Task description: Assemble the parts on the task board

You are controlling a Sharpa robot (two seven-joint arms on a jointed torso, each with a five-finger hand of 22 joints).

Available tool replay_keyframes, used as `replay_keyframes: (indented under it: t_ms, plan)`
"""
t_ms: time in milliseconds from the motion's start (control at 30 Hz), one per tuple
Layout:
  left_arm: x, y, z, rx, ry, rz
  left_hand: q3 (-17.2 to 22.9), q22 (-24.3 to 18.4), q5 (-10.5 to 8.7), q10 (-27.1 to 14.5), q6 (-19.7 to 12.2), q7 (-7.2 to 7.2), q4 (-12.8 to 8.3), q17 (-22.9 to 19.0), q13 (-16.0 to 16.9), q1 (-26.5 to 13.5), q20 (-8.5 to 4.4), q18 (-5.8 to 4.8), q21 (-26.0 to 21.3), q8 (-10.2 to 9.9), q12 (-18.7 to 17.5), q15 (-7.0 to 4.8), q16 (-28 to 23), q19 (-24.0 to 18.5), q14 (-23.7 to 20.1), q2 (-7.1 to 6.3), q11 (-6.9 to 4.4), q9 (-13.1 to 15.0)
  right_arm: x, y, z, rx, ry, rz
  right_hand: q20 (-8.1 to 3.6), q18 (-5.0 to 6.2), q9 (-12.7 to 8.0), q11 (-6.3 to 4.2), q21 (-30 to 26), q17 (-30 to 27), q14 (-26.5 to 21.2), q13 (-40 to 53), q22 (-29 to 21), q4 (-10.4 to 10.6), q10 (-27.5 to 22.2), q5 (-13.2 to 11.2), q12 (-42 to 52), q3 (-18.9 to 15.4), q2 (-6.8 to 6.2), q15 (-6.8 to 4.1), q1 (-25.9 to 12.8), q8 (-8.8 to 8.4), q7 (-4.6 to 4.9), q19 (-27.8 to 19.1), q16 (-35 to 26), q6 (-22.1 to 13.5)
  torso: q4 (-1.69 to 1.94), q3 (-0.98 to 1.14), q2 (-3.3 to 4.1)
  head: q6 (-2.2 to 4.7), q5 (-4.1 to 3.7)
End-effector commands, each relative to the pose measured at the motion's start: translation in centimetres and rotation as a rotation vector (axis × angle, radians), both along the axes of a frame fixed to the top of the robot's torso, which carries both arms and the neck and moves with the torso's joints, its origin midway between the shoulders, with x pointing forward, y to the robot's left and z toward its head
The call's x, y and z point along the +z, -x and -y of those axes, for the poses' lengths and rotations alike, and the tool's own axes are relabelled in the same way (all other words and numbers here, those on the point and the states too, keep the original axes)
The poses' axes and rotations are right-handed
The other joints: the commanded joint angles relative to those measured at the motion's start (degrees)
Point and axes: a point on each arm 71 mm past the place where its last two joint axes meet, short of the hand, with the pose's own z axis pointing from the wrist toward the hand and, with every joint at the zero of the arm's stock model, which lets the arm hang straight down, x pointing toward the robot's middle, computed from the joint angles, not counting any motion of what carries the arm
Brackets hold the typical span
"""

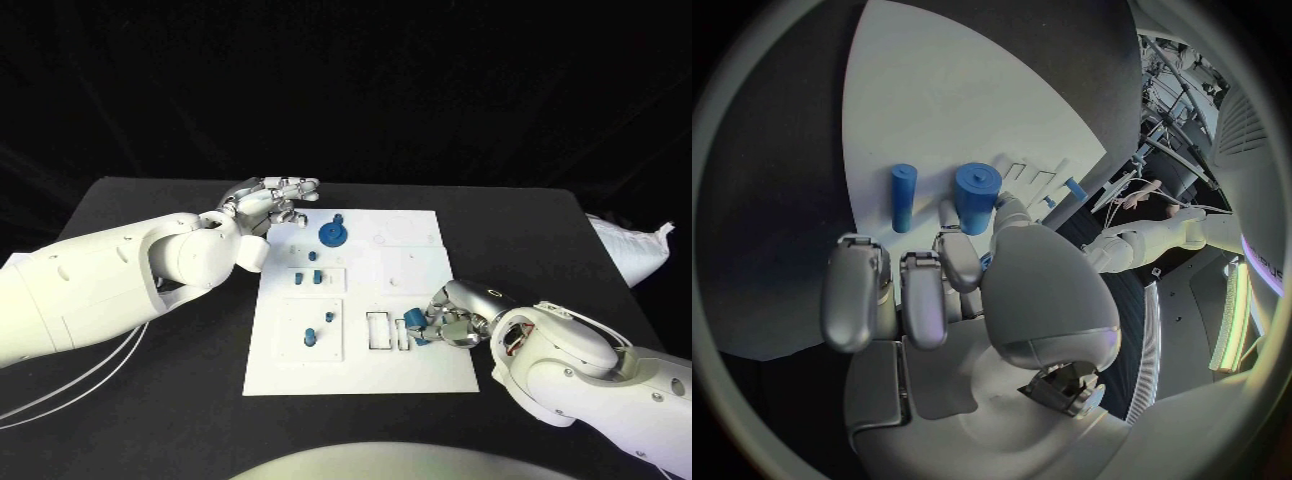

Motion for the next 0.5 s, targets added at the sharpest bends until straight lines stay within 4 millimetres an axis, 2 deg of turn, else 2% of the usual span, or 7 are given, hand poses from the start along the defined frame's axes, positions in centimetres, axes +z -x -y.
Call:
replay_keyframes:
  t_ms: [33, 333, 433, 500]
  plan:
    - [0.1, 0.1, 0.2, -0.02, 0.008, 0.007, -0.1, -0.1, -0.12, -0.3, -0.4, -0.03, -0.1, 0.0, 0.1, 0.2, 0.26, 1.04, -0.3, 0.4, 0.2, 0.11, 0.3, 0.1, -0.4, 0.3, 0.12, 0.1, -0.6, 0.4, 0.4, -0.044, -0.036, -0.034, -0.48, -0.46, 0.5, -0.44, 0.3, 1.2, 3.8, 0.4, 0.3, -0.4, 0.4, 0.9, 0.5, 0.4, 1.01, -0.58, 1.7, 0.36, -0.2, 0.2, 0.3, 0.8, 0.04, 0.04, 0.02, 0.14, -0.09]
    - [0.1, 0.1, 0.2, -0.022, 0.007, 0.007, -0.1, -0.1, -0.12, -0.4, -0.4, -0.03, -0.1, 0.0, 0.1, 0.3, 0.26, 1.05, -0.3, 0.4, 0.2, 0.11, 0.3, 0.1, -0.4, 0.32, 0.12, 0.1, 1.6, 1.1, 0.1, -0.093, -0.187, -0.001, -0.79, -0.53, 1.4, -0.65, 0.5, 1.7, 3.9, 0.8, 0.7, 0.1, 0.6, 4.2, 0.3, 0.2, 1.63, -0.82, 2.2, 0.35, -0.37, 0.4, 0.6, 1.0, 0.12, -0.02, 0.07, 0.58, -0.22]
    - [0.1, 0.1, 0.2, -0.025, 0.008, 0.007, -0.1, -0.1, -0.12, -0.4, -0.4, -0.03, -0.2, 0.0, 0.1, 0.3, 0.26, 1.05, -0.3, 0.4, 0.2, 0.11, 0.3, 0.1, -0.4, 0.33, 0.12, 0.1, 1.9, 1.2, -0.3, -0.093, -0.217, -0.022, -0.8, -0.54, 1.5, -0.63, 0.6, 1.7, 3.9, 0.9, 0.7, 0.2, 0.7, 4.6, 0.3, 0.0, 1.84, -0.81, 1.9, 0.28, -0.36, 0.4, 0.6, 0.9, 0.24, 0.03, 0.12, 0.71, -0.26]
    - [0.1, 0.1, 0.3, -0.026, 0.008, 0.006, -0.1, -0.1, -0.12, -0.4, -0.4, -0.03, -0.2, 0.0, 0.1, 0.3, 0.26, 1.05, -0.3, 0.4, 0.2, 0.11, 0.3, 0.1, -0.4, 0.33, 0.12, 0.1, 1.9, 1.3, -0.8, -0.09, -0.229, -0.048, -0.8, -0.54, 1.5, -0.62, 0.6, 1.7, 3.9, 0.9, 0.8, 0.3, 0.7, 4.8, 0.2, 0.0, 1.9, -0.8, 1.8, 0.25, -0.35, 0.4, 0.6, 0.9, 0.39, -0.06, 0.09, 0.62, -0.25]
